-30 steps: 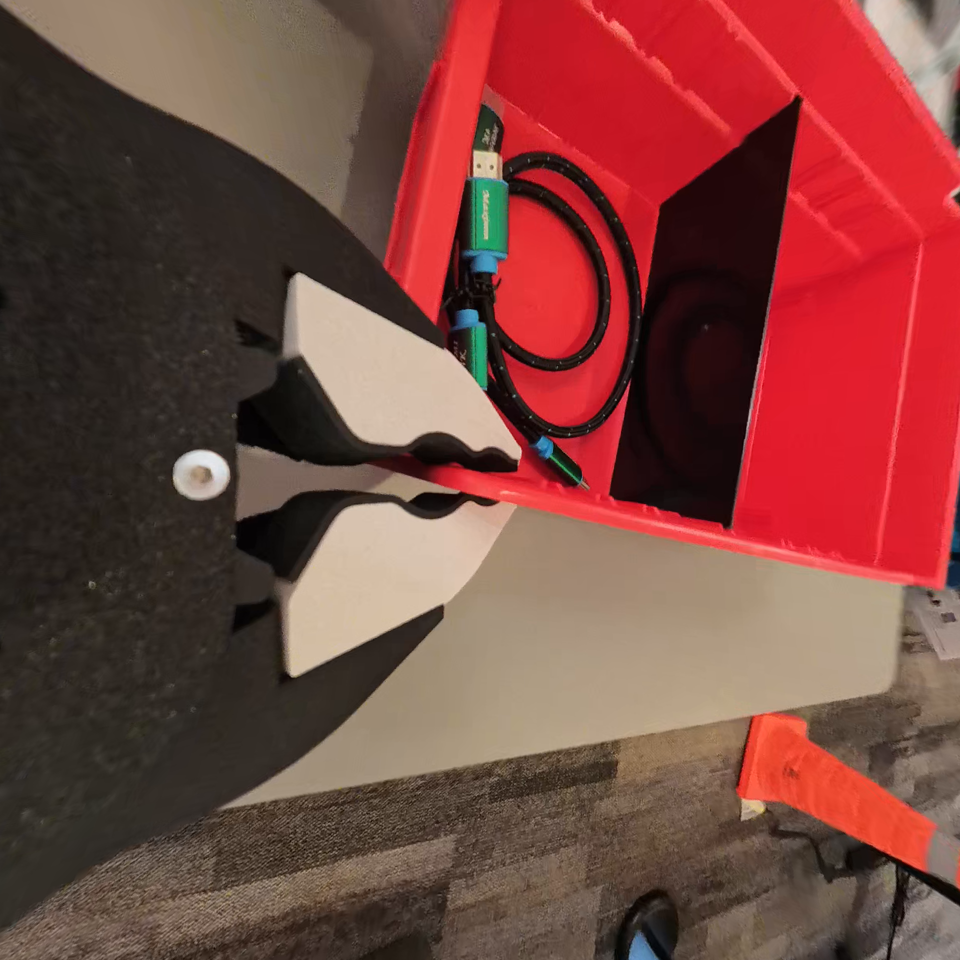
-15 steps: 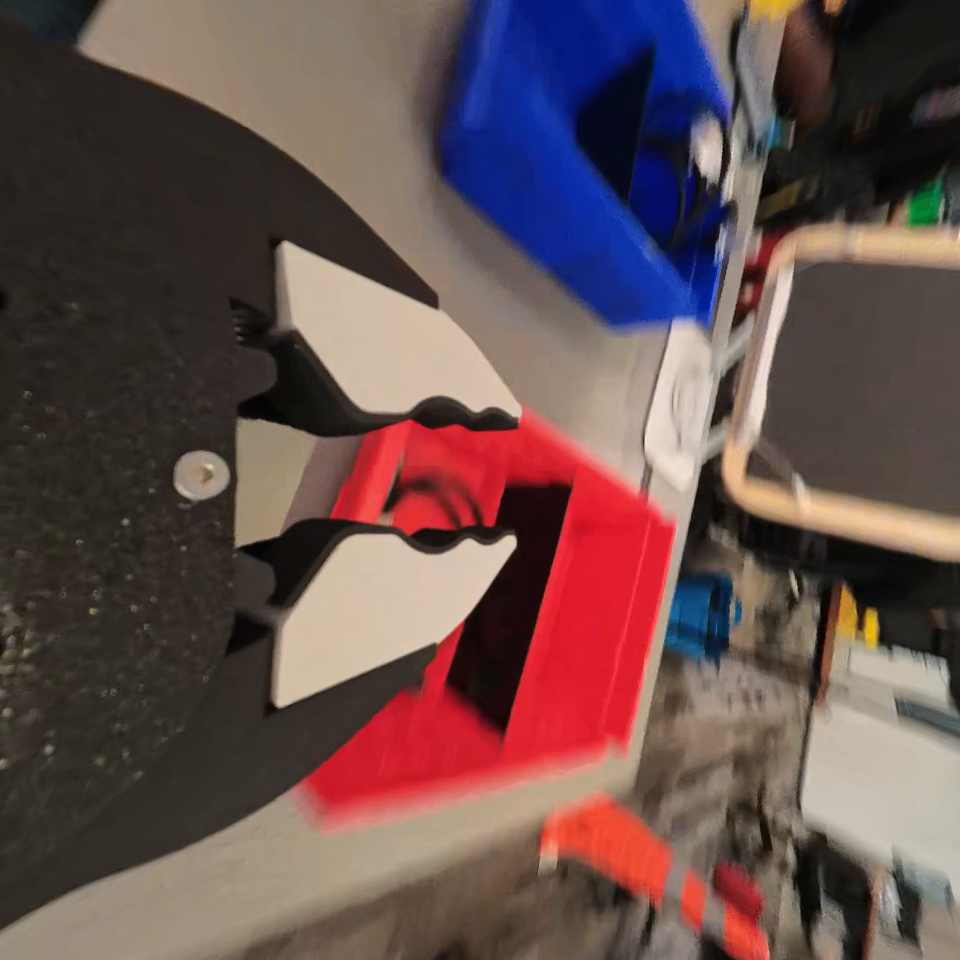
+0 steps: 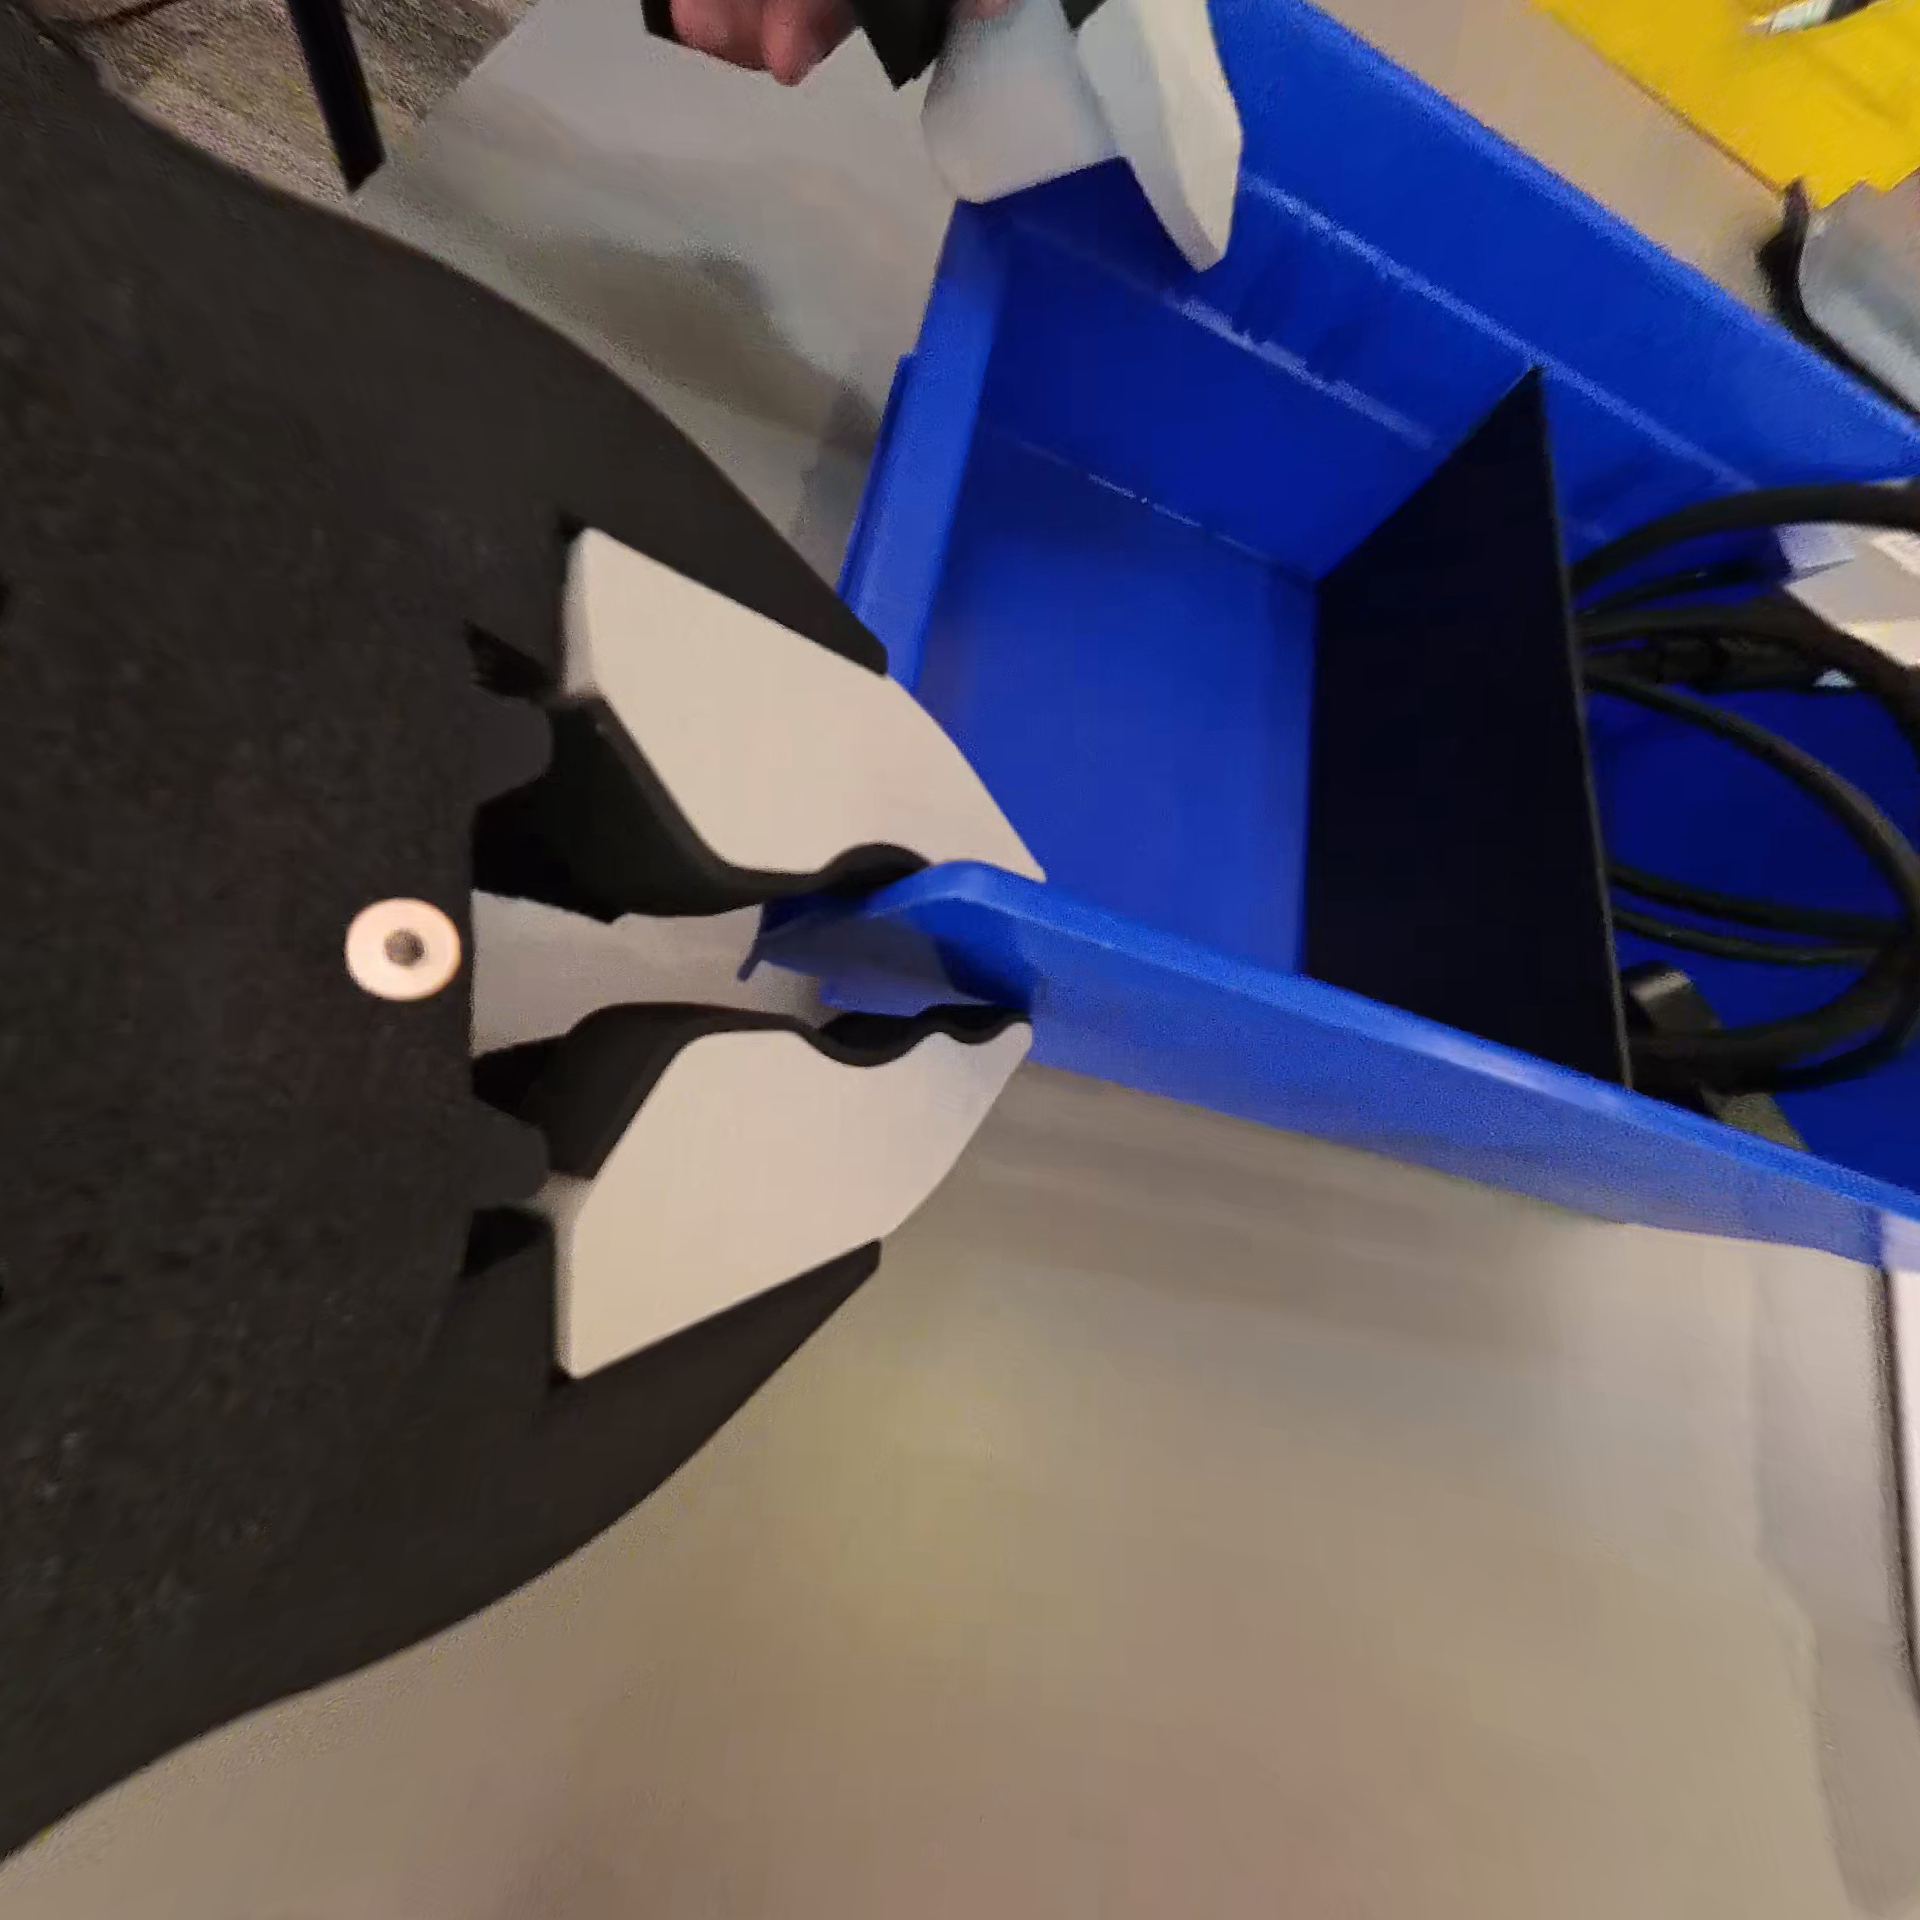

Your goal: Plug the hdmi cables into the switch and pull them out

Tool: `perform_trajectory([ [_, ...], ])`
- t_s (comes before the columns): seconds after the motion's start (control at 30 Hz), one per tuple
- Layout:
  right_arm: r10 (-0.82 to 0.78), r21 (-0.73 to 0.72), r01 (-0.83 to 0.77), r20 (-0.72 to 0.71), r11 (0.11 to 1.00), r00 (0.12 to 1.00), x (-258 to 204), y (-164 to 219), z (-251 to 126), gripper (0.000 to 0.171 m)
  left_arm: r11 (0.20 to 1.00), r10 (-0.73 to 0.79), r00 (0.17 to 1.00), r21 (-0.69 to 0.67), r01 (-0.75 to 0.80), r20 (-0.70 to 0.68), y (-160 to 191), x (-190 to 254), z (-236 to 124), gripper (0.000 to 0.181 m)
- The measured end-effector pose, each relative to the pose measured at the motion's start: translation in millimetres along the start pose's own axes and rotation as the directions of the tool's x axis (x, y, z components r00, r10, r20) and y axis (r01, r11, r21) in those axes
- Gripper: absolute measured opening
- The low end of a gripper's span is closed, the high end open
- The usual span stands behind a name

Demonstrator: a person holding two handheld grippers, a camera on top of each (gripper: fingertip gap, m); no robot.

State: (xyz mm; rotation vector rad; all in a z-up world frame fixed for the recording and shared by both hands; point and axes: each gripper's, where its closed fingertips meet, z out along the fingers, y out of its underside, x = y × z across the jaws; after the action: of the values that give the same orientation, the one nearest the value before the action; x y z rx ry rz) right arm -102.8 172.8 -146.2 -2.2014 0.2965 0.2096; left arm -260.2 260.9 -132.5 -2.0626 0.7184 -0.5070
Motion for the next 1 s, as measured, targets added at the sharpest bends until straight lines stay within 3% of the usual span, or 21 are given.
perform_trajectory([
  [0.17,-0.130,0.099,0.128,0.010,0.987,0.992,-84.6,-24.3,24.6,0.016,0.995,-0.031,0.995,0.100,0.022,0.096,-13.2,-88.9,-32.9,0.004],
  [0.37,-0.187,0.093,0.180,0.078,0.979,0.979,-176.9,-31.2,92.6,0.017,0.994,0.039,0.984,0.093,-0.055,0.172,-26.5,-196.6,-48.2,0.004],
  [0.53,-0.160,0.043,0.157,0.078,0.987,0.984,-196.9,-13.8,123.1,0.021,0.999,0.011,0.995,0.046,-0.015,0.100,-7.8,-229.3,-24.9,0.004],
  [0.67,-0.184,0.101,0.172,0.123,0.980,0.975,-207.9,-13.4,124.3,0.026,0.979,-0.138,0.989,0.157,0.128,0.055,-13.6,-239.4,-21.1,0.005],
  [0.77,-0.253,0.098,0.237,0.205,0.967,0.946,-205.9,-8.6,114.6,0.026,0.984,-0.117,0.991,0.140,0.107,0.068,-12.2,-235.5,-24.7,0.011],
  [0.87,-0.342,0.176,0.301,0.293,0.937,0.893,-185.5,-11.7,70.9,0.035,0.982,-0.080,0.986,0.181,0.053,0.146,-18.8,-228.3,-53.5,0.035],
  [1.0,-0.426,0.306,0.351,0.228,0.885,0.875,-98.7,-22.9,-5.6,0.036,0.956,-0.036,0.974,0.291,-0.032,0.223,-35.6,-189.4,-103.7,0.050],
])
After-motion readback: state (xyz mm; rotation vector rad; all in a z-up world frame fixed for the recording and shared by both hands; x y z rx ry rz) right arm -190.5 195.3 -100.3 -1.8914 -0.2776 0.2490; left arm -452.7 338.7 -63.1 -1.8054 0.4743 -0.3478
